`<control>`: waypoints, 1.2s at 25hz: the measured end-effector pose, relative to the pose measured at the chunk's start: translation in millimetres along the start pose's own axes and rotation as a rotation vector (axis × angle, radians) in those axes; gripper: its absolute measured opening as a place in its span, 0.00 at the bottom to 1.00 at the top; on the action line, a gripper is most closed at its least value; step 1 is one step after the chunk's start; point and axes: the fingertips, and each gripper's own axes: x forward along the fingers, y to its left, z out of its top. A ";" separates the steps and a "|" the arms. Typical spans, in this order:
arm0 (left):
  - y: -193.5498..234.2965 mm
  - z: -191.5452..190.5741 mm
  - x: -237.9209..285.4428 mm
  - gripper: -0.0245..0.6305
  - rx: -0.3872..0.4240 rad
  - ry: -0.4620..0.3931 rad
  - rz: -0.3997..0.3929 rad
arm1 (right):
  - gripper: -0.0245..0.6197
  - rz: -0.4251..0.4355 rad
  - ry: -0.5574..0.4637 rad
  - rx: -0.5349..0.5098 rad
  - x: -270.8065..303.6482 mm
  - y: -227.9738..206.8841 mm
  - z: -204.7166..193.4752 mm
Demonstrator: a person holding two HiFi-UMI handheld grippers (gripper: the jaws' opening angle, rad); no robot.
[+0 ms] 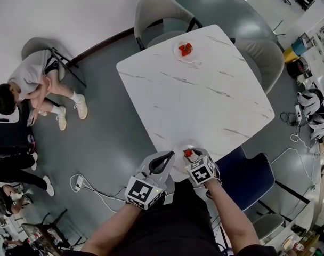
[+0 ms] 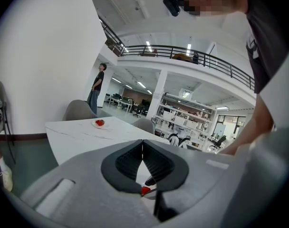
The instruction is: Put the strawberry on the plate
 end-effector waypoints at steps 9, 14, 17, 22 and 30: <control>-14.9 5.8 -6.9 0.05 0.031 0.010 -0.018 | 0.30 0.020 -0.185 0.051 -57.6 13.2 44.5; -31.2 31.6 -17.0 0.05 0.053 -0.010 -0.031 | 0.25 0.042 -0.415 0.119 -124.8 23.3 94.5; -39.8 51.3 -24.1 0.05 0.061 -0.023 -0.032 | 0.10 -0.008 -0.599 0.171 -177.7 19.7 122.8; -55.8 87.0 -39.2 0.05 0.064 -0.083 -0.056 | 0.04 -0.025 -0.800 0.218 -247.8 28.4 149.8; -82.5 122.9 -64.2 0.05 0.079 -0.137 -0.096 | 0.04 0.022 -0.949 0.213 -312.8 63.2 171.7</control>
